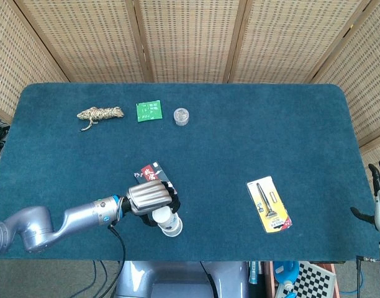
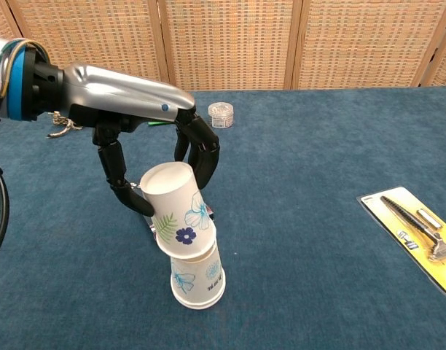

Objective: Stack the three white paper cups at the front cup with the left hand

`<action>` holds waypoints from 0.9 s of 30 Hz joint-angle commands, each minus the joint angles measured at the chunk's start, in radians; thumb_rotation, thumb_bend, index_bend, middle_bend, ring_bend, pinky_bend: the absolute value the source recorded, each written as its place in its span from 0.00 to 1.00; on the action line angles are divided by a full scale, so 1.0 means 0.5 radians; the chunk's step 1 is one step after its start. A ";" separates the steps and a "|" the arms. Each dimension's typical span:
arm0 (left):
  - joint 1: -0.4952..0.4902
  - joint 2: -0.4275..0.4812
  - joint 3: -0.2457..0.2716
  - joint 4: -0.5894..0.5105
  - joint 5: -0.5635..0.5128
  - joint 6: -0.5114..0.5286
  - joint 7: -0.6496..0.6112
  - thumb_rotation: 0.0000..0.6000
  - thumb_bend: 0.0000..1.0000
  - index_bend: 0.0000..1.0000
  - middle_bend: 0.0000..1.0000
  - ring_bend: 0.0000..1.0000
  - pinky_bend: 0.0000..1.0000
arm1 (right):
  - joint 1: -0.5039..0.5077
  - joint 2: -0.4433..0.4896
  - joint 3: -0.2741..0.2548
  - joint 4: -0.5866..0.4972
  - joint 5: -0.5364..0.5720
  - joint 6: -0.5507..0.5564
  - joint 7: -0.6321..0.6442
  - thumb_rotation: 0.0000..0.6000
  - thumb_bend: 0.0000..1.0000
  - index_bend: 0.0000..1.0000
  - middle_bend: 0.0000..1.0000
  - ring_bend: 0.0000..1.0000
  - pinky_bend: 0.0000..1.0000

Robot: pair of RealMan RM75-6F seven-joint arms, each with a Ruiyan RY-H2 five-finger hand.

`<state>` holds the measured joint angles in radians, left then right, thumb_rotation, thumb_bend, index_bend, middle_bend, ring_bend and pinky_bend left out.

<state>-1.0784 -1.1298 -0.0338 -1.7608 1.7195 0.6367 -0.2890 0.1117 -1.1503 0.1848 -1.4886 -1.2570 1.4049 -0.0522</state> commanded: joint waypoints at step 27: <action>0.558 0.212 -0.014 -0.066 -0.782 0.675 0.598 1.00 0.21 0.00 0.00 0.00 0.00 | 0.005 0.010 -0.029 -0.034 -0.058 -0.011 0.023 1.00 0.00 0.00 0.00 0.00 0.00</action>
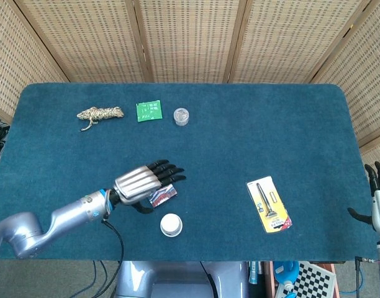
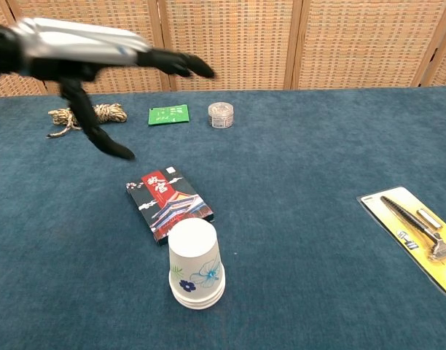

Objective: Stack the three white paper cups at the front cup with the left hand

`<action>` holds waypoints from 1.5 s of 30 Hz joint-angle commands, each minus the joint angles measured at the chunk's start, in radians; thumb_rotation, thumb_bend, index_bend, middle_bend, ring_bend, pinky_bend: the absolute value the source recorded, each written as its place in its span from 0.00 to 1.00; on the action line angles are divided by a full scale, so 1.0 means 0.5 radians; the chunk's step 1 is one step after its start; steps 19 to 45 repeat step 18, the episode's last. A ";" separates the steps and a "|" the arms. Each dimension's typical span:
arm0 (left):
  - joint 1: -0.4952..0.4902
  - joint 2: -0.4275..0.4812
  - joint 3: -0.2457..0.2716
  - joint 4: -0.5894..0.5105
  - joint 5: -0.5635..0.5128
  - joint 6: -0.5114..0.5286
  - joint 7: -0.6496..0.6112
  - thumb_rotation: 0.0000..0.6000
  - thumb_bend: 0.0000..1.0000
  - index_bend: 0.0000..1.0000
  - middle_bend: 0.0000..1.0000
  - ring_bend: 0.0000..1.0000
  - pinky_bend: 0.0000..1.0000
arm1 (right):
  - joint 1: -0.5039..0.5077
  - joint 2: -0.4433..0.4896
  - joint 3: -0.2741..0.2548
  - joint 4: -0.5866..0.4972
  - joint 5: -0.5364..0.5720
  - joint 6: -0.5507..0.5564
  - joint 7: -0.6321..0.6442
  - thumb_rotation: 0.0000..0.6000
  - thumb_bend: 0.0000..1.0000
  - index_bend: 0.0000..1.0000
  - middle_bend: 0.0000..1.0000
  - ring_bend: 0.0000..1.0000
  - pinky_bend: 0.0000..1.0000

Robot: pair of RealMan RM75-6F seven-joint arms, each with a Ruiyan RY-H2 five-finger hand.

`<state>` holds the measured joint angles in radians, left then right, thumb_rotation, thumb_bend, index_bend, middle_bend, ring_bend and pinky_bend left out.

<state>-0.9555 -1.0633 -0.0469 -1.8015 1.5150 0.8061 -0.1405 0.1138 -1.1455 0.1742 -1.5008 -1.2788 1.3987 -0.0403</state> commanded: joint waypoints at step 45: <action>1.151 -0.184 0.128 0.389 -0.695 1.111 0.291 1.00 0.21 0.00 0.00 0.00 0.00 | 0.000 -0.006 -0.099 -0.093 -0.204 0.053 -0.064 1.00 0.00 0.00 0.00 0.00 0.00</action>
